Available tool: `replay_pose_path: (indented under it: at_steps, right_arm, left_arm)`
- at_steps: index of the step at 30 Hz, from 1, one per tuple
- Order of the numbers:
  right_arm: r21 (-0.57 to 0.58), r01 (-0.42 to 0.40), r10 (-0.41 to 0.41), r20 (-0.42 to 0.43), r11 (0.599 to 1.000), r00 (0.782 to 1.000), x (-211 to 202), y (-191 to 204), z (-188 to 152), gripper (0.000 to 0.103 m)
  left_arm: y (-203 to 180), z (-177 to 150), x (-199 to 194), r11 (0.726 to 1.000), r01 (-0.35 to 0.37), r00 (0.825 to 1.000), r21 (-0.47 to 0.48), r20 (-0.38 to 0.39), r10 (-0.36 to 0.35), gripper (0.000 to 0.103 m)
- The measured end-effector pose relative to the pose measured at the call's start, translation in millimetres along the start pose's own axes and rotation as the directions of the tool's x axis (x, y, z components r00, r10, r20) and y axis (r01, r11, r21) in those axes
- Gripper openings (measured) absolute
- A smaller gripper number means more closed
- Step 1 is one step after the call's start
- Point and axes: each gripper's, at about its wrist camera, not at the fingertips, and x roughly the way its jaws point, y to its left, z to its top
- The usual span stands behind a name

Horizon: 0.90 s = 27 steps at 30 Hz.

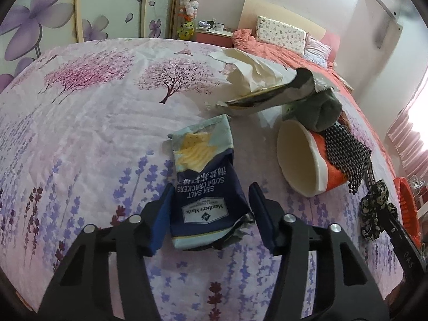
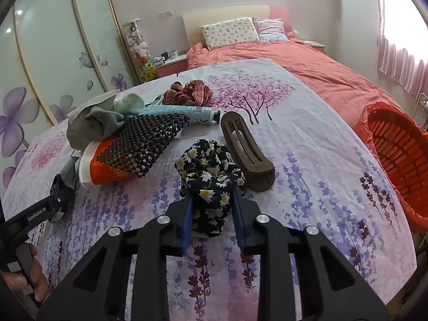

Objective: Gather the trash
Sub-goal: 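Grasp the blue snack bag with left tool while right tool grasps black floral cloth, then carry both items to the orange basket and open both tools to drop them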

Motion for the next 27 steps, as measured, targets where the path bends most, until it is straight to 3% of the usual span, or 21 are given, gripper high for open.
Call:
replay_pose_path:
  at_steps: [15, 27]
  right_arm:
    - [0.015, -0.02, 0.02, 0.028, 1.0, 0.999, -18.7, -7.7, 1.4, 0.012]
    - [0.038, -0.032, 0.028, 0.093, 0.999, 0.995, -44.4, -22.1, 9.8, 0.011]
  left_arm:
    - [7.3, -0.8, -12.9, 0.999, 0.036, 0.999, 0.035, 0.036, -0.037, 0.032]
    - [-14.9, -9.4, -46.6, 0.993, 0.076, 0.994, 0.088, 0.07, -0.082, 0.031]
